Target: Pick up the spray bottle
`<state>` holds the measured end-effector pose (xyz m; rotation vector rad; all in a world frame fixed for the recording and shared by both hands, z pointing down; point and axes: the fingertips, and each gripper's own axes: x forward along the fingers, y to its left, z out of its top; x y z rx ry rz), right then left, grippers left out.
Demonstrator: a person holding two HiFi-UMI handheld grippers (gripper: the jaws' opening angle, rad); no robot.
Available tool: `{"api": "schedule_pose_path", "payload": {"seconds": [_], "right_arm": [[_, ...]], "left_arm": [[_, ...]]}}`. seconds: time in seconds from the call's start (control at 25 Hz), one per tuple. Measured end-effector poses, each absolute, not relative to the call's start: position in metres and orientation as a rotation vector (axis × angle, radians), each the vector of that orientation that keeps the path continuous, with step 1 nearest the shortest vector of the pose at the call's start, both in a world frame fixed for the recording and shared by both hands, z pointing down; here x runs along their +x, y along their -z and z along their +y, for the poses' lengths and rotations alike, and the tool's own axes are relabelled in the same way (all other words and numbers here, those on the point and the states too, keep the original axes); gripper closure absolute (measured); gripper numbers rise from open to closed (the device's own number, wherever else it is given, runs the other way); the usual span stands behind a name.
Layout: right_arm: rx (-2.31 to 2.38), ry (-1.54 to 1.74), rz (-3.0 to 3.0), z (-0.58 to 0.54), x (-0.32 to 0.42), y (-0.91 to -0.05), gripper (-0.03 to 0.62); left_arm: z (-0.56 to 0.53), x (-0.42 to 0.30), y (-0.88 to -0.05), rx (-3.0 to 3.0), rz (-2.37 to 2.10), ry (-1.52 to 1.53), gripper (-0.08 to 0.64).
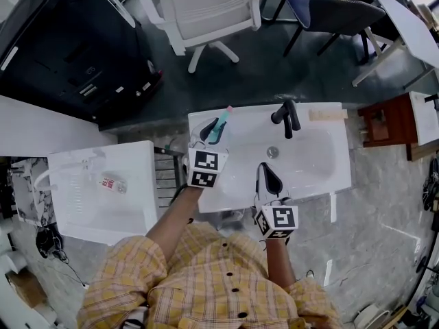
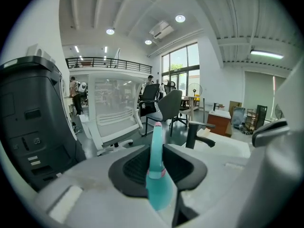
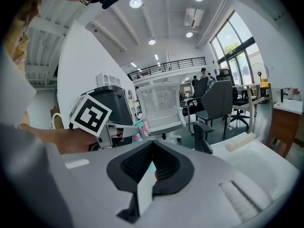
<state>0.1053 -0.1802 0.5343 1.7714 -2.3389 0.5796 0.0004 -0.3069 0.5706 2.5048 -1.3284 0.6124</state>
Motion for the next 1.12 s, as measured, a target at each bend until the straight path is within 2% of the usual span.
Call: {"api": "schedule_pose_path", "payload": {"seconds": [1.12], "right_arm": [[1.737, -0.413, -2.457, -0.147, 0.109, -0.464, 0.591]], "left_arm": [[-0.219, -0.01, -0.476, 2.511, -1.472, -0.397, 0.466]]}}
